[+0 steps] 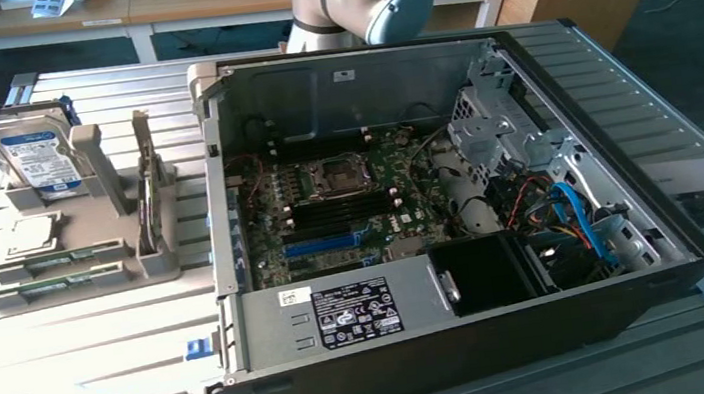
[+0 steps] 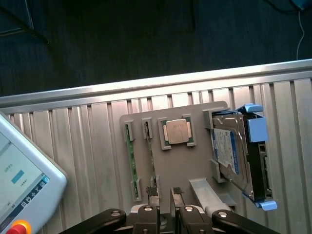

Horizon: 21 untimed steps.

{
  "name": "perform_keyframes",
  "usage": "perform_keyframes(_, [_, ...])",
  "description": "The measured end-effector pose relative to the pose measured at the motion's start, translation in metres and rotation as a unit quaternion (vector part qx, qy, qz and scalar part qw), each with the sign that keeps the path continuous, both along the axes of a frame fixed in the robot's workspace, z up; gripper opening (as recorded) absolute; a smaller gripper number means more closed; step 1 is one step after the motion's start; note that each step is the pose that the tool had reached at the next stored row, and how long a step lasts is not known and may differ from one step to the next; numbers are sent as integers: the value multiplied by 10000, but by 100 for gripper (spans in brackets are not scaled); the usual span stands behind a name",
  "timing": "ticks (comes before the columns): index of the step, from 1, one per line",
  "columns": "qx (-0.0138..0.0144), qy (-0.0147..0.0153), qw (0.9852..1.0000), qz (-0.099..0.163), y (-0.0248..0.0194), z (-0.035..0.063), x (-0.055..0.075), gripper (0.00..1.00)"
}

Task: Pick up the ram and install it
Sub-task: 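Pick up the ram and move it above insertion slot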

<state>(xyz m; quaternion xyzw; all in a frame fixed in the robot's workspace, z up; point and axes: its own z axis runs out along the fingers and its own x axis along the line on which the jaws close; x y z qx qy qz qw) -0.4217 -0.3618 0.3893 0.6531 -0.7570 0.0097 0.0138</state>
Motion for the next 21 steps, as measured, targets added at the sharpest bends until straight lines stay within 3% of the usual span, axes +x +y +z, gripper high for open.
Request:
perform_keyframes(6, [0,0,10000,8,0,0,0,24])
perform_keyframes(16, [0,0,9990,443,-1,0,1,24])
perform_keyframes(21, [0,0,9990,450,-1,-1,0,24])
